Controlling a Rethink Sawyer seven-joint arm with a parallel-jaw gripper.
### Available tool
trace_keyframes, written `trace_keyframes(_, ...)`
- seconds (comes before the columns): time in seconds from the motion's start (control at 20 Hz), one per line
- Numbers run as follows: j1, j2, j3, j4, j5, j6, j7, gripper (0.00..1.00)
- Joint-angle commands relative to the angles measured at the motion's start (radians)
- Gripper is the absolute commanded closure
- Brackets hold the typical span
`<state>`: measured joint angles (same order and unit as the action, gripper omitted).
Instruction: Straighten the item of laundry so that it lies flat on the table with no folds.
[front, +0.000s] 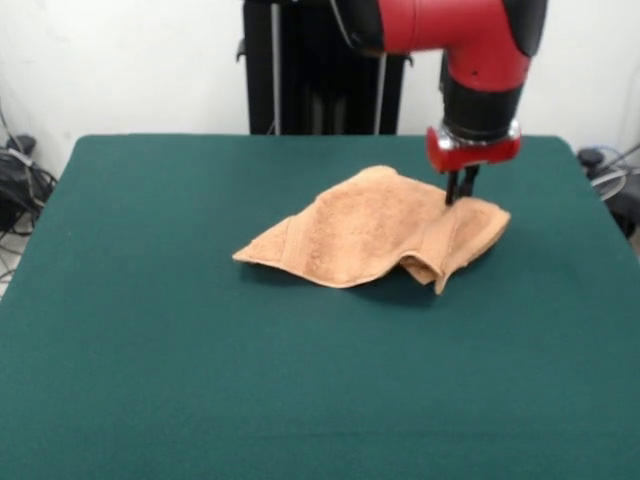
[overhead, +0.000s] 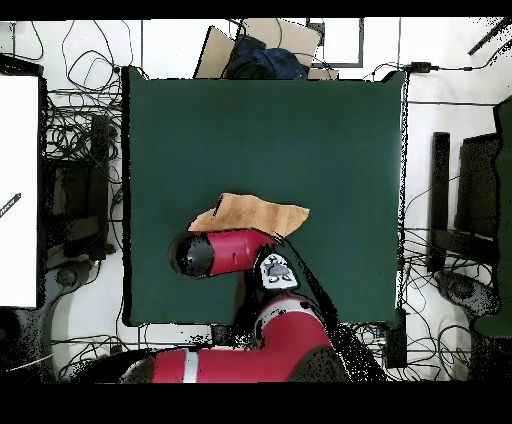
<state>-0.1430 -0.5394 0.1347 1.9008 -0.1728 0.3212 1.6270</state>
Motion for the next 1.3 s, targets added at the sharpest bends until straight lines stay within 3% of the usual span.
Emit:
trace_keyframes(0.05, -0.091, -0.307, 0.074, 0.132, 0.065, 0.209, 0.06, 1.0)
trace_keyframes(0.3, -0.147, -0.386, 0.115, 0.18, 0.086, 0.267, 0.026, 1.0)
trace_keyframes(0.7, -0.244, -0.318, 0.238, 0.253, 0.121, 0.158, 0.027, 1.0)
trace_keyframes(0.95, -0.262, -0.256, 0.265, 0.241, 0.096, 0.111, 0.036, 1.0)
trace_keyframes(1.15, -0.234, -0.261, 0.235, 0.218, 0.04, 0.053, 0.059, 1.0)
trace_keyframes(1.2, -0.225, -0.261, 0.227, 0.208, 0.033, 0.048, 0.064, 0.0)
trace_keyframes(1.3, -0.222, -0.263, 0.224, 0.215, 0.026, 0.022, 0.071, 0.0)
